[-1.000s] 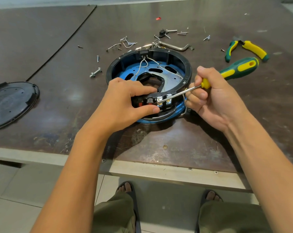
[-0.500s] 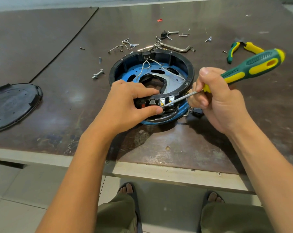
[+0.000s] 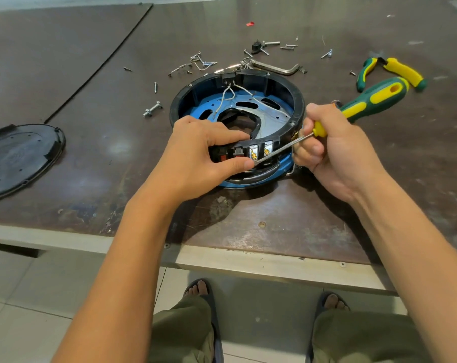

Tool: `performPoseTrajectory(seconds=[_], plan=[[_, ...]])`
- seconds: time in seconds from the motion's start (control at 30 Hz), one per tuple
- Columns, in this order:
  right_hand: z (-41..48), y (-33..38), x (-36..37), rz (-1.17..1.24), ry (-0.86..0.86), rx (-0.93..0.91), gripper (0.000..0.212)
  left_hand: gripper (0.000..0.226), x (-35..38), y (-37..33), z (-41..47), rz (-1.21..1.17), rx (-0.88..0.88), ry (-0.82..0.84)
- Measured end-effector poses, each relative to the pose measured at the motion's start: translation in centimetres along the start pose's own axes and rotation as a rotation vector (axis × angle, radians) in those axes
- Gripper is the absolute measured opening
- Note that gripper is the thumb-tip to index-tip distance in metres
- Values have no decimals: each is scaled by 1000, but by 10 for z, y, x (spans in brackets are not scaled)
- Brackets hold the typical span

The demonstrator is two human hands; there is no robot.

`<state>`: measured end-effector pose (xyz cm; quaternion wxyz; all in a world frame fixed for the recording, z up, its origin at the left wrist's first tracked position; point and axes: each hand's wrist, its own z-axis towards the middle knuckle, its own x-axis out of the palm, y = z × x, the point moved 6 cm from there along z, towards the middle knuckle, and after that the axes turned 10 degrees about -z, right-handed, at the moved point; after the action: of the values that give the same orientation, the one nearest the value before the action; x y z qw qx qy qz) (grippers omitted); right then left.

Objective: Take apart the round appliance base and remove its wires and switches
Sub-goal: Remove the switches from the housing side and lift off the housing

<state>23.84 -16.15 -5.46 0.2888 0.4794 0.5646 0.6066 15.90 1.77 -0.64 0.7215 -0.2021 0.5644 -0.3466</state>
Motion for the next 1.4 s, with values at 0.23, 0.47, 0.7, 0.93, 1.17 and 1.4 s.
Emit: performPoseTrajectory(seconds=[0.23,0.47,0.7,0.93,1.17,1.4], plan=[[-4,10,-1,101,-43,-122,41,39,-1,1,0,5,8,-8],[-6,12,2,112,-12,-152,41,41,0,3,1,22,8,6],[-1,6,3,163,35,-19,40,40,0,3,2,10,12,33],[1,2,2,162,47,54,42,38,-1,2,1,-3,31,34],[3,2,3,184,50,89,41,37,0,3,2,0,13,50],[4,1,3,210,39,92,40,39,-1,3,2,7,20,38]])
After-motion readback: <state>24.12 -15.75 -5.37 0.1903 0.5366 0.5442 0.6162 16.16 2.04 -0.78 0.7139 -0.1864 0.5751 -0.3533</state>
